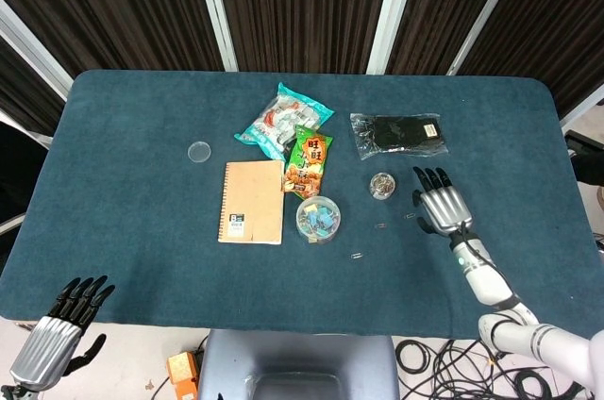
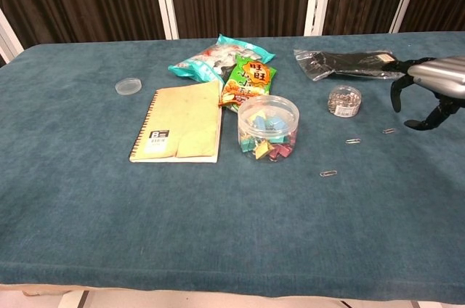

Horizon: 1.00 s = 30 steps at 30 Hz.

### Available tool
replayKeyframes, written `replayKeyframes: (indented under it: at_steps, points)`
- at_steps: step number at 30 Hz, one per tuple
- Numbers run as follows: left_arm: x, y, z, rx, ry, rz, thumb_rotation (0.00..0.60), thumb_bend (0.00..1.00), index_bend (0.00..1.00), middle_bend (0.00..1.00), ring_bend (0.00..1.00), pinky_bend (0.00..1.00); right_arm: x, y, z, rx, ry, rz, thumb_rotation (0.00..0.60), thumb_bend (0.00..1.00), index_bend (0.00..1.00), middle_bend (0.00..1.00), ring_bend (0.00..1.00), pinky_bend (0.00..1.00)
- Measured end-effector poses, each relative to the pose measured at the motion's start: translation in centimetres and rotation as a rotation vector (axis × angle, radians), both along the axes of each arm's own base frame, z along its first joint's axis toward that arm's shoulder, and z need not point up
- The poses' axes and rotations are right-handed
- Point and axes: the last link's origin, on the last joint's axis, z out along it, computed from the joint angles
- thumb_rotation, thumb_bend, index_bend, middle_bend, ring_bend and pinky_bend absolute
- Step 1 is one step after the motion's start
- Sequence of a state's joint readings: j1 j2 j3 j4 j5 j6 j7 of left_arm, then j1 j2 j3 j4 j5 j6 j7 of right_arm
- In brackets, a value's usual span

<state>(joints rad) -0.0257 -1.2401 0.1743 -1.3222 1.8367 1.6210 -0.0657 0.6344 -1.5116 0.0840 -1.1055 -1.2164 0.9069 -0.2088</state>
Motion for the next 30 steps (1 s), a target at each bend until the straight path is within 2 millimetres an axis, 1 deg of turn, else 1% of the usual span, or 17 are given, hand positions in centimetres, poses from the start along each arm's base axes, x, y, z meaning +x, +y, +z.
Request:
replayKeyframes:
  at_steps: [8,16,26,30]
  points:
    - [-0.2,0.0,0.2,0.007,0.002,0.015,0.600,0.37,0.00,0.00,0.00,0.00,-0.7,-1.0,-1.6,0.022,0.008,-0.030,0.600,0.26,0.52,0.00,0.00,0.00]
    - [-0.1,0.1,0.2,0.008,0.004,0.017,0.600,0.37,0.00,0.00,0.00,0.00,-0.3,-1.5,-3.3,0.049,0.015,-0.032,0.600,0.26,0.53,0.00,0.00,0.00]
    - [-0.2,0.0,0.4,0.010,0.002,0.015,0.600,0.37,0.00,0.00,0.00,0.00,-0.3,-1.7,-3.5,0.046,0.021,-0.039,0.600,0.26,0.55,0.00,0.00,0.00]
    - [-0.3,0.0,0.4,0.008,0.001,0.017,0.600,0.37,0.00,0.00,0.00,0.00,-0.5,-1.6,-3.5,0.047,0.028,-0.043,0.600,0.26,0.58,0.00,0.00,0.00]
